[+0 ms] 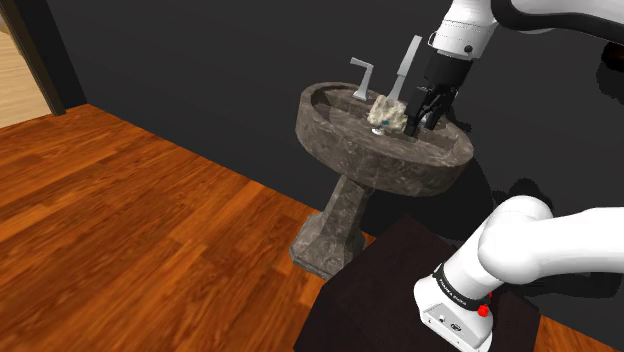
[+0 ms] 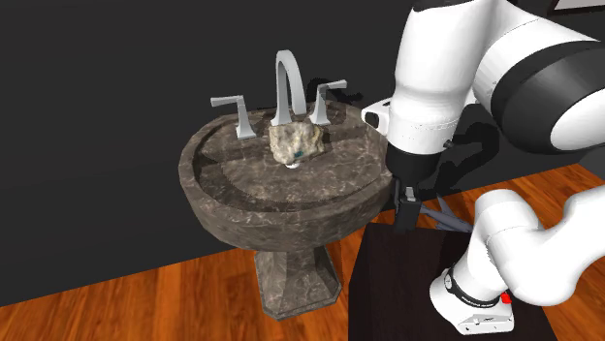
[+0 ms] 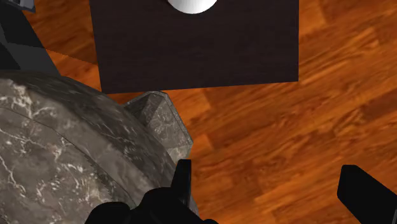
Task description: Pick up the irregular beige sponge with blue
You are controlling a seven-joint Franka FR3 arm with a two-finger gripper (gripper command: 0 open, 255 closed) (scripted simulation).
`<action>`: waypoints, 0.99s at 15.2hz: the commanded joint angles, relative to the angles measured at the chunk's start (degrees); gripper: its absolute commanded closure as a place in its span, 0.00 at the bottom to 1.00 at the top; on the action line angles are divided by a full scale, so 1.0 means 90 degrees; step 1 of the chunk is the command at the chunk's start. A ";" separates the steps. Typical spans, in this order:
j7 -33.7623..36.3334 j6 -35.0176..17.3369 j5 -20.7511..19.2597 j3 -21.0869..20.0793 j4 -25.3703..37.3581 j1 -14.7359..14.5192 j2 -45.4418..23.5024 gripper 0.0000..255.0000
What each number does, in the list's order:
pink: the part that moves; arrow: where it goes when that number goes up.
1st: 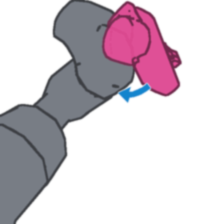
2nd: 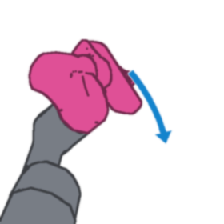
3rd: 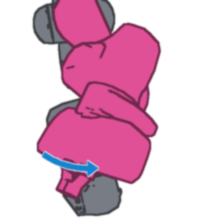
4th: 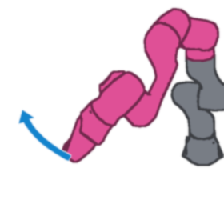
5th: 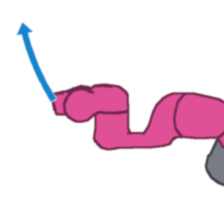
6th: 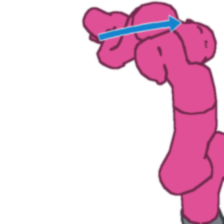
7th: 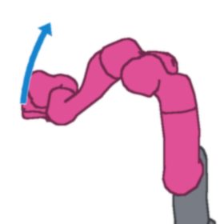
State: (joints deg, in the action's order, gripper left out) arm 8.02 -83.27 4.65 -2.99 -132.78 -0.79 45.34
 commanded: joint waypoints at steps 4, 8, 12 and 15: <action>-0.0693 -0.0301 -0.0278 0.0528 -0.0167 0.0070 0.0038 0.00; -0.1610 -0.0738 -0.0600 0.1250 -0.0252 0.0144 -0.0083 0.00; -0.2531 -0.1195 -0.0822 0.1989 -0.0172 0.0169 -0.0399 0.00; -0.3233 -0.1531 -0.0896 0.2555 -0.0002 0.0132 -0.0756 0.00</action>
State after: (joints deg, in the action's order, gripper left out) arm -18.84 -95.79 -3.25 18.33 -133.16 0.55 39.65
